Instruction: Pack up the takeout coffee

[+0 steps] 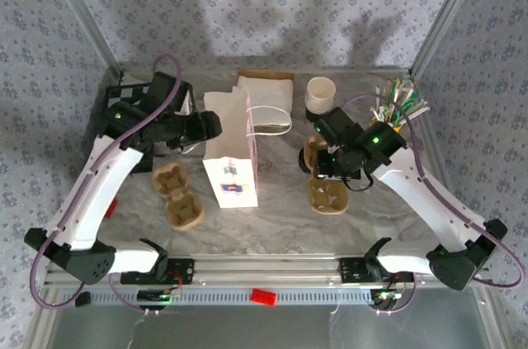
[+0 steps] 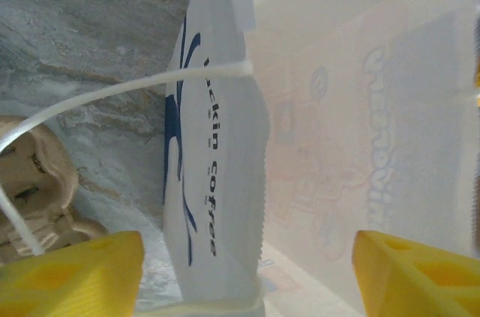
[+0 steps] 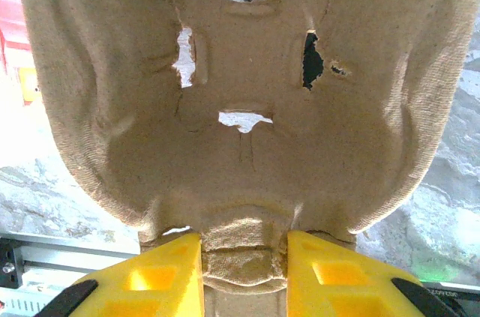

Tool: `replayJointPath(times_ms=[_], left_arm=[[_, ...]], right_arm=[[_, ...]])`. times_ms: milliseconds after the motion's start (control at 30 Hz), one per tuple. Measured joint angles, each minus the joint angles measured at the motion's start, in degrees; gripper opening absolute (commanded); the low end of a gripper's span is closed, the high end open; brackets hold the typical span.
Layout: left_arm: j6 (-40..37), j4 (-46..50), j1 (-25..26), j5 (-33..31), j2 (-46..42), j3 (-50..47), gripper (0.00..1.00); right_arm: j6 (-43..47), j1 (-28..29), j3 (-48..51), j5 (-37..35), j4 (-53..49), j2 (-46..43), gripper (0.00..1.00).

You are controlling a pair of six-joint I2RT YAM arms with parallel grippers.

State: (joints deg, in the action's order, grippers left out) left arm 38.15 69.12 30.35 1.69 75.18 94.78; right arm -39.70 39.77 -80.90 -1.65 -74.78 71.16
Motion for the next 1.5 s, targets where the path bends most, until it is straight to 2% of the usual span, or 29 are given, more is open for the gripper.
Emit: replayJointPath(times_ms=[133,300,333,433,600,967,1267,1500], left_arm=[[-3.48,0.33,0.02,0.35,3.21,-0.2,0.48],[-6.25,-0.37,0.13,-0.15,4.96,-0.61,0.11],[-6.62,-0.59,0.28,-0.13,4.9,-0.61,0.06],[-6.91,-1.07,1.01,-0.24,4.76,-0.61,0.0],[-5.18,-0.42,3.65,-1.53,4.76,0.07,0.0],[5.79,1.7,8.81,-5.25,4.74,3.1,0.0],[12.13,0.46,12.11,-6.1,5.46,4.9,0.0],[15.5,-2.12,14.47,-6.23,7.8,5.03,0.0]], right_arm=[[0.02,-0.33,-2.4,-0.42,-1.92,0.24,0.29],[0.0,-0.31,-4.46,-0.46,-2.78,0.37,0.29],[-0.02,-0.31,-4.63,-0.42,-3.23,0.44,0.29],[-0.28,-0.31,-7.13,-0.2,-5.27,1.38,0.29],[-0.35,-0.5,-13.31,-0.24,-8.44,2.6,0.3],[0.26,-2.58,-28.09,-0.44,-16.72,3.74,0.28],[0.24,-2.91,-42.23,1.36,-17.07,8.94,0.26],[0.15,-2.89,-48.19,4.11,-17.05,12.92,0.25]])
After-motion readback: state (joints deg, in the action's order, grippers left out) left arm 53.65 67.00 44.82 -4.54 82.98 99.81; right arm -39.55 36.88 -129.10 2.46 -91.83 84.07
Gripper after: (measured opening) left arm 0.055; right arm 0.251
